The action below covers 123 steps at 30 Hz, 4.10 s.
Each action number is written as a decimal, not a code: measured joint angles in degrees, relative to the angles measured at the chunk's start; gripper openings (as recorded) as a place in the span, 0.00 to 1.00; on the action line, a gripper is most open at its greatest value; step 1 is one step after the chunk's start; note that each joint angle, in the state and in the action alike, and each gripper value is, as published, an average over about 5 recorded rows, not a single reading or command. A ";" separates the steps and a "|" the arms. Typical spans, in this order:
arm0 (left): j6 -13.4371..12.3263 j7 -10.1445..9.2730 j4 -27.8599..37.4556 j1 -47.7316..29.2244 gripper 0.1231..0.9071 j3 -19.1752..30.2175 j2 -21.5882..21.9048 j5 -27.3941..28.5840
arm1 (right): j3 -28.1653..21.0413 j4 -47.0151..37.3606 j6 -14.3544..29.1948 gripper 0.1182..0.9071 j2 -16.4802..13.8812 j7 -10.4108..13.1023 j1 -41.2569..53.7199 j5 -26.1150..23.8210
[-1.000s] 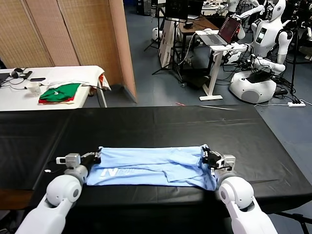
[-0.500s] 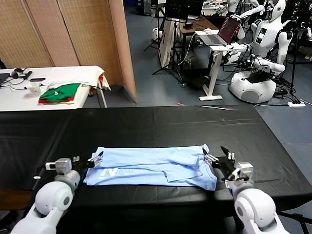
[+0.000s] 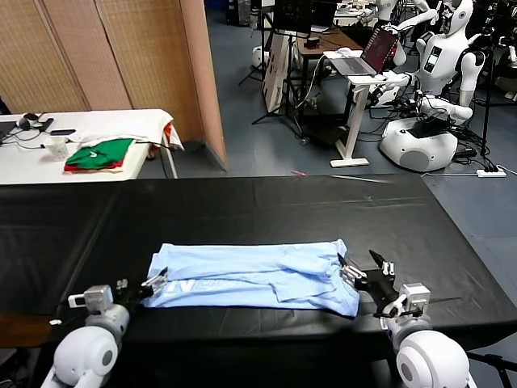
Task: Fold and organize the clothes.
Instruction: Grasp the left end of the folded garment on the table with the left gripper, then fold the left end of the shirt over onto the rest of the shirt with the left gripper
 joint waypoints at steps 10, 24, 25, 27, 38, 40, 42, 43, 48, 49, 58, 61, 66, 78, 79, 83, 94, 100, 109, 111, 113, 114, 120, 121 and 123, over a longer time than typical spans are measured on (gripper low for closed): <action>-0.93 0.86 0.87 0.38 0.93 0.03 -2.01 -0.09 | -0.11 0.12 0.02 1.00 0.21 -0.06 0.51 0.00; -1.29 0.91 0.81 0.54 0.05 0.61 -2.57 1.00 | -0.31 -0.13 0.19 1.00 0.79 -0.28 0.90 -0.06; -1.24 0.91 0.79 0.50 0.06 0.69 -2.43 1.51 | -0.29 -0.08 0.22 1.00 0.80 -0.28 0.87 -0.07; -1.11 1.05 0.61 0.50 0.07 0.78 -2.05 3.09 | -0.20 0.07 0.29 1.00 0.80 -0.27 0.82 -0.06; -5.34 4.71 -2.62 3.71 0.07 -1.34 2.96 22.52 | -0.09 0.32 0.46 1.00 1.25 -0.15 0.83 0.11; -6.33 4.88 -2.72 4.82 0.07 -2.49 4.57 25.48 | -0.13 0.27 0.51 1.00 1.55 -0.11 0.79 0.10; -6.96 4.89 -2.88 5.93 0.07 -3.86 6.32 26.89 | -0.14 0.21 0.68 1.00 1.96 -0.08 0.63 0.03; -7.07 4.84 -3.04 6.33 0.07 -4.48 7.08 26.89 | -0.12 0.19 0.84 1.00 2.19 -0.07 0.49 -0.03; -5.85 3.91 -4.95 6.50 0.07 -5.30 8.30 22.77 | 0.74 0.43 2.62 1.00 3.17 -0.43 -0.74 -0.49; -5.25 3.54 -5.49 6.28 0.07 -4.95 8.01 21.58 | 1.10 0.53 3.18 1.00 3.29 -0.61 -1.15 -0.60; -0.28 -0.91 -11.31 3.17 0.07 2.90 2.74 8.58 | 4.36 0.73 6.31 1.00 5.09 -1.93 -5.49 -4.39; 0.76 -2.25 -12.93 1.95 0.07 6.71 1.07 3.74 | 4.90 0.64 6.85 1.00 6.22 -2.32 -6.93 -6.11; 1.06 -3.17 -14.01 0.06 0.07 12.98 -1.58 0.12 | 5.46 0.64 7.13 1.00 8.03 -2.44 -8.60 -7.60; 0.24 -2.70 -10.09 -6.87 0.07 22.80 -9.83 0.57 | 6.81 0.94 7.23 1.00 9.97 -2.52 -9.73 -8.38; 0.17 -2.64 -9.71 -7.47 0.07 23.33 -10.37 0.49 | 6.90 0.94 7.24 1.00 10.07 -2.53 -9.75 -8.45; 0.05 -2.22 -8.36 -9.42 0.07 25.36 -12.35 0.12 | 7.00 0.87 7.24 1.00 10.52 -2.54 -9.76 -8.75; -0.01 -1.39 -5.87 -11.35 0.07 29.87 -16.22 0.07 | 6.73 0.73 7.22 1.00 11.60 -2.54 -9.97 -9.78; -0.99 -1.26 -3.64 -12.49 0.07 30.32 -17.37 1.45 | 6.38 0.72 7.23 1.00 11.87 -2.56 -9.96 -10.16; -1.80 -1.36 -1.10 -12.51 0.08 30.58 -18.38 2.79 | 5.85 0.31 7.13 1.00 11.44 -2.74 -9.42 -10.22; -2.18 -1.41 -0.71 -12.42 0.13 30.68 -18.73 3.32 | 5.57 0.30 7.04 1.00 11.26 -2.94 -9.37 -10.27; -2.47 -1.45 -0.42 -12.47 0.25 30.71 -19.09 3.66 | 5.24 0.30 6.95 1.00 11.05 -3.21 -9.39 -10.37; -2.60 -1.46 -0.31 -12.50 0.33 30.71 -19.25 3.77 | 5.02 0.31 6.91 1.00 10.91 -3.35 -9.42 -10.41; -2.97 -1.42 -0.40 -12.21 0.80 30.08 -20.20 3.83 | 2.84 1.24 6.33 1.00 9.43 -4.30 -9.55 -10.18; -2.98 -1.40 -0.63 -12.12 0.88 29.86 -20.21 3.81 | 2.27 1.49 6.09 1.00 9.04 -4.50 -9.49 -9.85; -3.01 -1.21 -1.38 -12.12 0.95 29.19 -19.90 4.27 | 0.91 1.98 5.54 1.00 8.02 -4.78 -9.14 -8.76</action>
